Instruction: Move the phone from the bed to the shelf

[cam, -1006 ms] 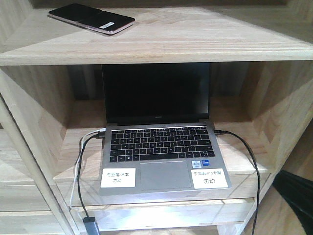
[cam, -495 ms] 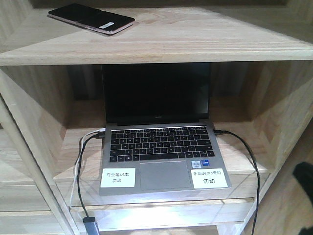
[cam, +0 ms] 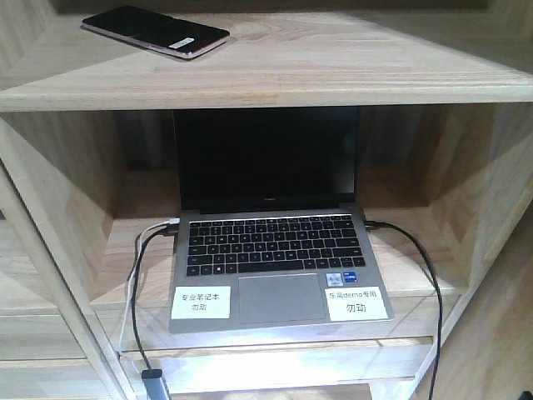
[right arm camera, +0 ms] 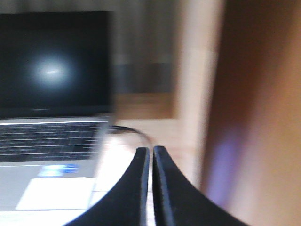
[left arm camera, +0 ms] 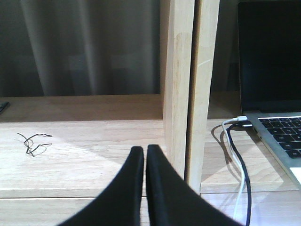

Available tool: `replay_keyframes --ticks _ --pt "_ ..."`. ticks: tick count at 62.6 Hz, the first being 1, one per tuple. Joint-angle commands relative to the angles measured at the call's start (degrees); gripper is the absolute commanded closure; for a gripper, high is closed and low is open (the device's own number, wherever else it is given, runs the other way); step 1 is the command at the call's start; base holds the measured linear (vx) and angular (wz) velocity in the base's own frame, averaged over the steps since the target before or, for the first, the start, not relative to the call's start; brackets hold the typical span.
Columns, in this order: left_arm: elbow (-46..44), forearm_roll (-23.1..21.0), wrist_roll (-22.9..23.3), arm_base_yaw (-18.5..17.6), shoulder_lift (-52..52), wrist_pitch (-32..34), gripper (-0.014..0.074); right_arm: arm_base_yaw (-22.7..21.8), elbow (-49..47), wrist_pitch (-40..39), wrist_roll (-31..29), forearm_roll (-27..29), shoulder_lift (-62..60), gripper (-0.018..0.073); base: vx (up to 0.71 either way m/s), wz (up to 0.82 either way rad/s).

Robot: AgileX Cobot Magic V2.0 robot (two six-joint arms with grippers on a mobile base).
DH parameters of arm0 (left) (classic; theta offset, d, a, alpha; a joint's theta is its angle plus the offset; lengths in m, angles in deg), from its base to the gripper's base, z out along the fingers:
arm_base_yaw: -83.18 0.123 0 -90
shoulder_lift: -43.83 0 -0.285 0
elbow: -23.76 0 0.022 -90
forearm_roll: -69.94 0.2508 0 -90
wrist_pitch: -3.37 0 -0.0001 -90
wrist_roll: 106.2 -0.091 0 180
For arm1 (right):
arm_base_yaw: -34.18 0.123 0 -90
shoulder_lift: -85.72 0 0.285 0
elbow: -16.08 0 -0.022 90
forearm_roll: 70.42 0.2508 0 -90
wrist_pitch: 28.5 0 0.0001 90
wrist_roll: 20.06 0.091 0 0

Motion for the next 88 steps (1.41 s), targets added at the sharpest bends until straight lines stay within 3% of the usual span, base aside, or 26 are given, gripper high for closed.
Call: replay_keyframes --ticks 1,15,88 --pt "0.41 -0.53 0.0 0.02 -0.48 3.99 0.0595 -2.13 -0.01 -4.59 -1.08 -0.69 -1.48 0.0564 0.0 0.0" --pt "0.41 -0.53 0.0 0.02 -0.48 3.99 0.0595 -2.2 5.86 -9.6 -1.41 -0.46 -6.42 0.0564 0.0 0.0" --pt "0.41 -0.53 0.0 0.02 -0.48 3.99 0.0595 -2.2 5.69 -7.29 -1.94 -0.45 -9.13 0.0564 0.0 0.0"
